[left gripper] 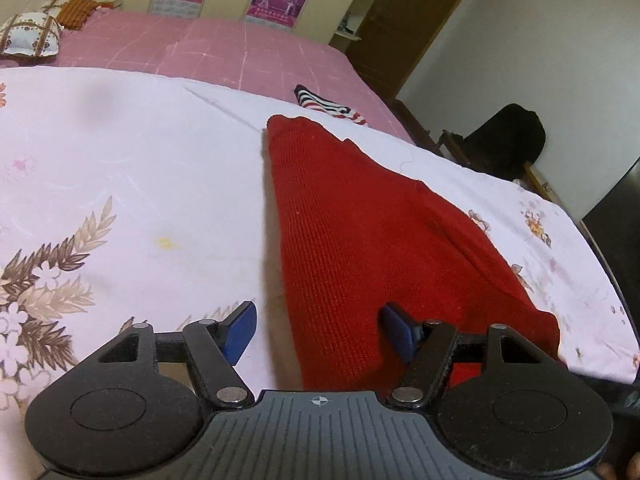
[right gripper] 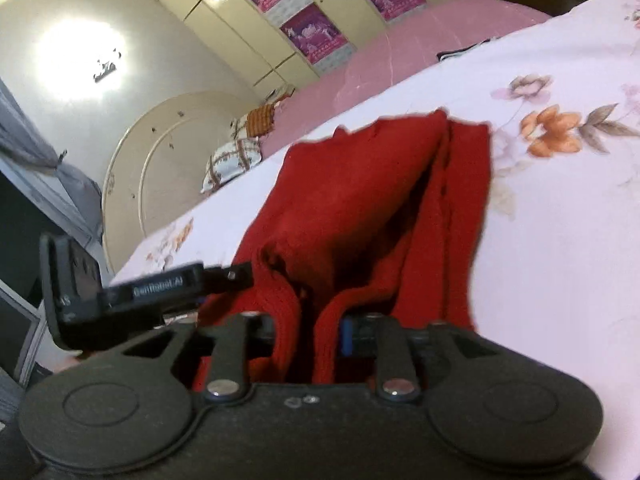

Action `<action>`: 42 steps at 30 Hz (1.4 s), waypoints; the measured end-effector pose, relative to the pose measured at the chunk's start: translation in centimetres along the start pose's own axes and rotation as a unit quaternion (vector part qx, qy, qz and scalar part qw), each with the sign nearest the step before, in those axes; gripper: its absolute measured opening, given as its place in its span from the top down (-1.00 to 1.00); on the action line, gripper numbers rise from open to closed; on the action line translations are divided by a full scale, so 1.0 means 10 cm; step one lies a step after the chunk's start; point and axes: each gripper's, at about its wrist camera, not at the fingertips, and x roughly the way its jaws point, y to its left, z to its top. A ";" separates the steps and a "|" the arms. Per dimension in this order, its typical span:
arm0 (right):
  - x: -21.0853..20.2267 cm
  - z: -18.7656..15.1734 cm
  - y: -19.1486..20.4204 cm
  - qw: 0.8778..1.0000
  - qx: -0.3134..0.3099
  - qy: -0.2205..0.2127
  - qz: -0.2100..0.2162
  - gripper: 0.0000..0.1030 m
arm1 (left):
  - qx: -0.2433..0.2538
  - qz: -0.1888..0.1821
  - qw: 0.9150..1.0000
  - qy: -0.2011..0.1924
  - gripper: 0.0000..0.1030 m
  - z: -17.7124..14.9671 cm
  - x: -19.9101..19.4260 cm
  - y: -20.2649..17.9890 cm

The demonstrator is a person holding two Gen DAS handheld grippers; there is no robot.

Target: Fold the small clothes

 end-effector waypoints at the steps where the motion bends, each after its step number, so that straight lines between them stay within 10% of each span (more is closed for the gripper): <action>1: -0.07 0.03 -0.04 1.000 0.006 -0.010 0.008 0.22 | 0.001 0.000 1.000 -0.001 -0.34 0.00 -0.02 0.01; 4: -0.25 0.13 -0.38 0.994 0.086 -0.031 0.060 -0.19 | -0.004 -0.004 1.000 0.000 -0.34 -0.01 -0.04 0.06; 14: 0.10 0.36 -0.27 0.996 0.062 0.053 0.034 -0.09 | -0.011 -0.014 1.000 0.002 -0.34 -0.01 -0.07 0.14; 29: -0.37 0.18 -0.48 0.981 0.180 0.019 0.067 -0.23 | -0.037 -0.034 0.999 -0.002 -0.34 -0.10 -0.25 0.26; 42: 0.19 0.20 -0.45 0.978 0.179 0.051 0.092 -0.07 | -0.053 -0.043 0.998 0.001 -0.34 -0.17 -0.22 0.27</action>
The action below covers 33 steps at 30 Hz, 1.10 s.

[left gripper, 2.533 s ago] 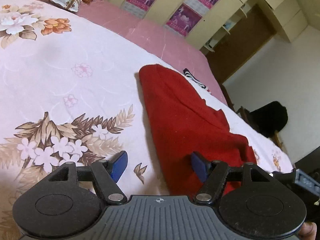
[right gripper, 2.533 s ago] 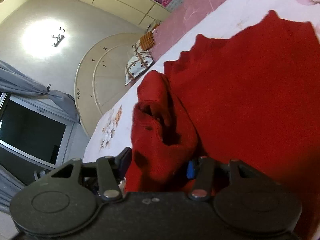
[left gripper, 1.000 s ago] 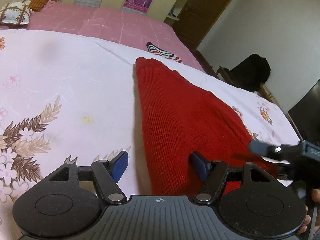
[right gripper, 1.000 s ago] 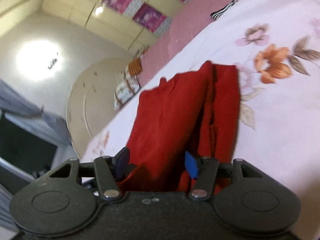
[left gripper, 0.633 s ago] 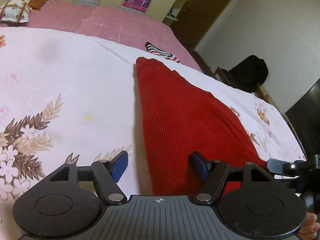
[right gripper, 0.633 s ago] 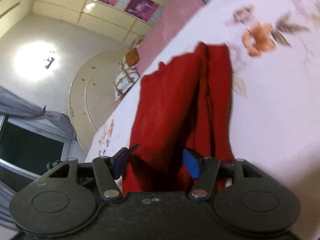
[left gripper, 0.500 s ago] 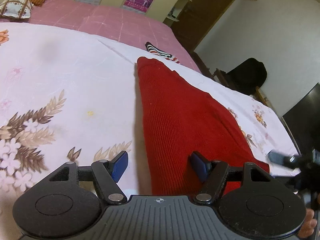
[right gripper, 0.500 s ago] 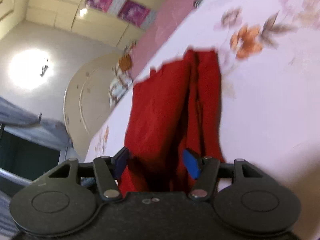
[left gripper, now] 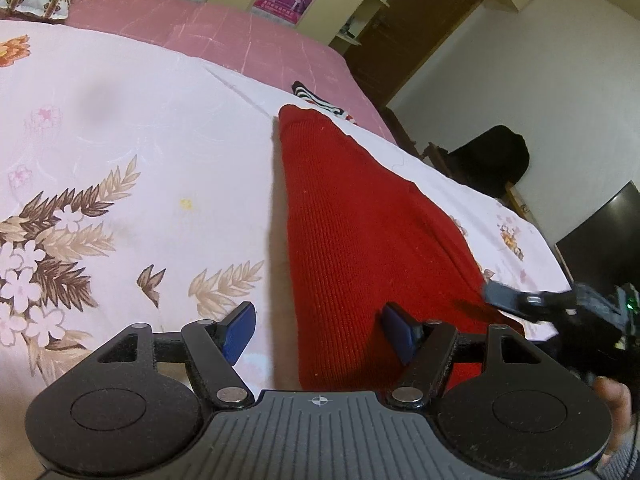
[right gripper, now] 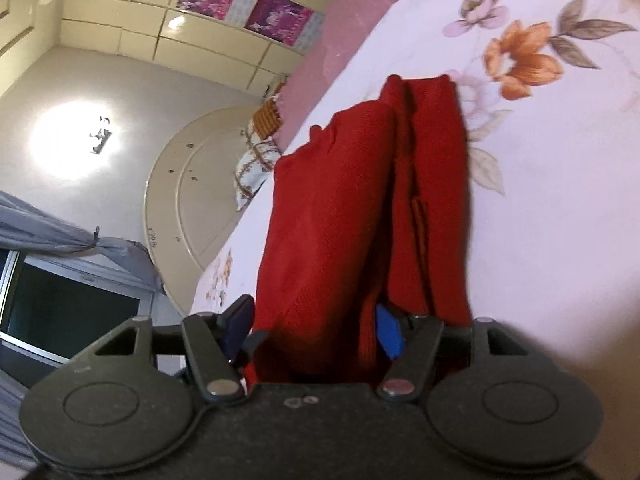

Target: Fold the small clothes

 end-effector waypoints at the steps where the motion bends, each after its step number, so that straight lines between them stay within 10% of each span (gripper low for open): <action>1: 0.06 0.02 0.01 1.000 -0.007 0.001 -0.010 0.01 | 0.002 0.001 1.000 0.000 -0.34 0.01 0.01 0.00; 3: 0.13 0.05 0.15 0.997 -0.055 0.001 -0.045 0.55 | 0.006 0.003 1.000 -0.001 -0.34 0.02 0.01 -0.02; 6: 0.18 -0.04 0.53 0.978 -0.181 -0.001 -0.106 0.63 | 0.005 0.000 1.000 -0.001 -0.34 0.05 0.04 -0.04; 10: 0.22 -0.40 1.22 0.894 -0.404 -0.035 -0.190 0.65 | -0.001 -0.009 1.000 -0.005 -0.34 0.06 0.09 -0.07; 13: 0.12 -0.52 1.40 0.860 -0.462 -0.068 -0.205 0.66 | 0.001 -0.029 1.000 -0.007 -0.34 0.06 0.13 -0.14; 15: 0.03 -0.47 1.32 0.870 -0.440 -0.072 -0.211 0.66 | 0.019 -0.022 1.000 0.001 -0.34 0.06 0.18 -0.23; 20: 0.10 -0.17 0.46 0.949 -0.244 -0.070 -0.186 0.66 | 0.041 -0.004 0.999 0.007 -0.34 0.04 0.27 -0.31; 29: -0.10 0.18 0.20 0.984 -0.112 -0.102 -0.090 0.36 | 0.041 -0.013 0.999 0.015 -0.34 0.10 0.26 -0.28; 33: -0.01 0.34 0.15 0.978 -0.130 -0.122 -0.109 0.77 | 0.052 -0.013 0.998 0.016 -0.34 0.10 0.30 -0.26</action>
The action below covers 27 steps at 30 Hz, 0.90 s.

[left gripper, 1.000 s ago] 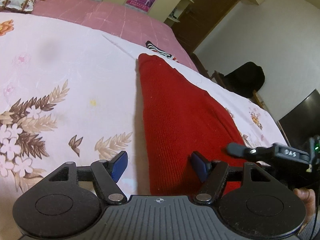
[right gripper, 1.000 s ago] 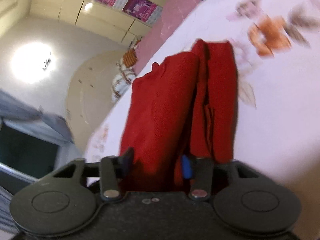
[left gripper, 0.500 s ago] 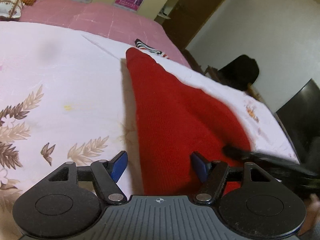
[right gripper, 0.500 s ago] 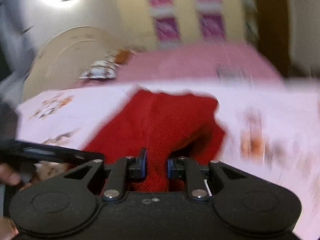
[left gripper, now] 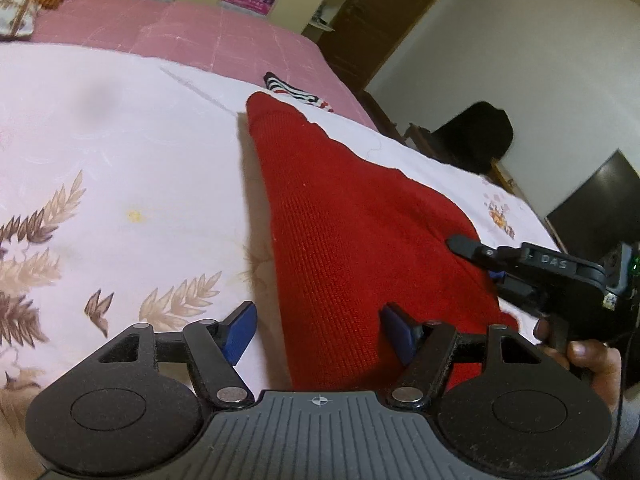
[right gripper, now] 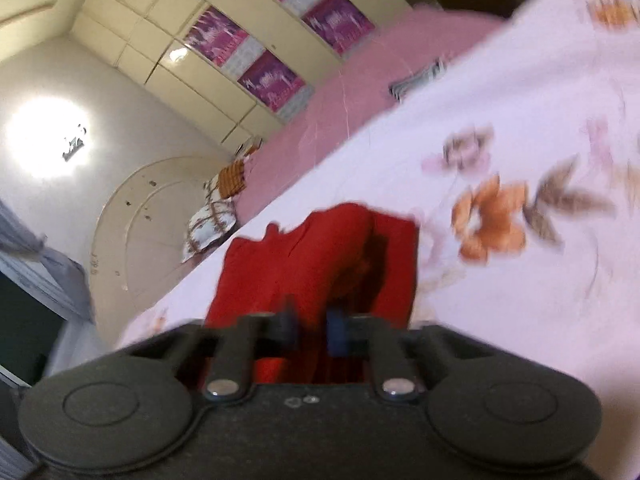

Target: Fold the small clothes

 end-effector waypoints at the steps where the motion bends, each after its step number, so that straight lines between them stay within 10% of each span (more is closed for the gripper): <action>1: 0.02 -0.02 0.03 1.000 -0.023 -0.001 -0.020 0.77 | 0.009 0.004 1.000 0.000 -0.34 0.00 0.01 -0.02; 12: -0.47 -0.21 0.35 0.997 -0.056 -0.003 -0.046 0.03 | 0.010 -0.014 0.999 -0.033 -0.34 -0.12 -0.40 -0.03; 14: -0.51 -0.35 0.44 0.998 -0.059 0.016 -0.026 0.03 | 0.016 -0.018 0.999 -0.025 -0.34 -0.19 -0.40 -0.05; 17: -0.40 -0.49 0.55 0.991 -0.109 0.042 -0.070 0.73 | 0.042 0.015 0.999 -0.012 -0.34 -0.30 -0.32 -0.06; 27: -0.78 -0.58 0.59 0.993 -0.092 0.015 -0.077 0.28 | 0.040 0.020 0.996 -0.071 -0.34 -0.77 -1.05 0.20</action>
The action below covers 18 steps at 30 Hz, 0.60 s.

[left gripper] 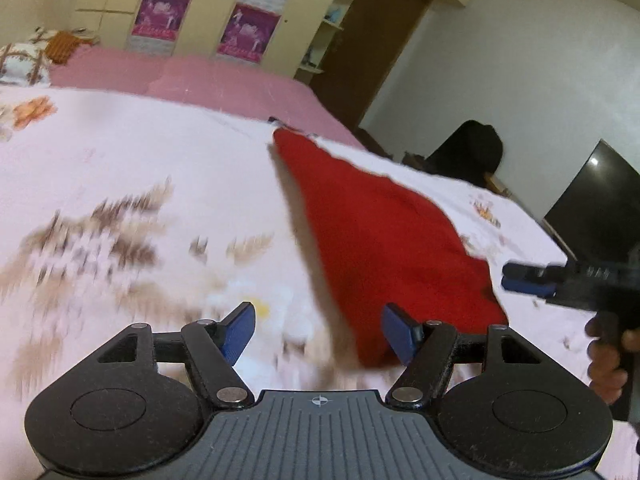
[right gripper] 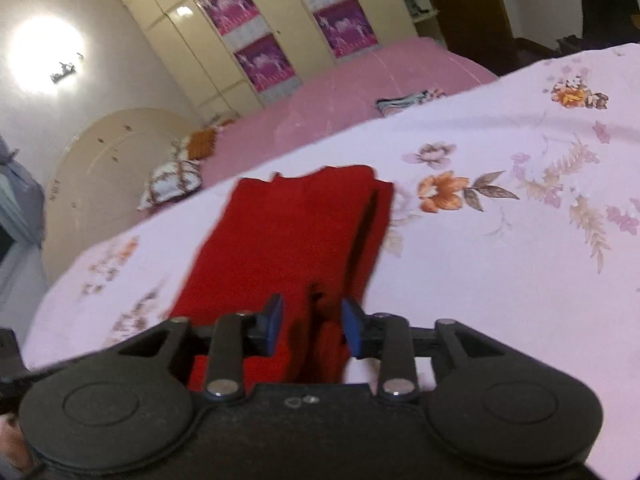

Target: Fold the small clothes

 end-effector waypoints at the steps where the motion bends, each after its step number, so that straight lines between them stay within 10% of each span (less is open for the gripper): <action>1: -0.02 -0.04 0.02 1.000 0.006 0.000 0.002 0.28 | 0.006 0.004 1.000 0.001 -0.34 -0.07 -0.01 -0.04; 13: 0.22 -0.49 0.03 0.994 0.107 -0.026 -0.005 0.23 | 0.027 0.173 0.983 -0.053 -0.34 -0.34 0.37 -0.60; 15: 0.30 -0.51 0.06 0.997 0.079 -0.010 -0.017 0.85 | 0.032 0.217 0.974 -0.063 -0.34 -0.37 0.31 -0.53; 18: 0.34 -0.52 0.00 0.997 0.066 0.004 -0.032 0.87 | 0.051 0.217 0.973 -0.055 -0.34 -0.40 0.26 -0.47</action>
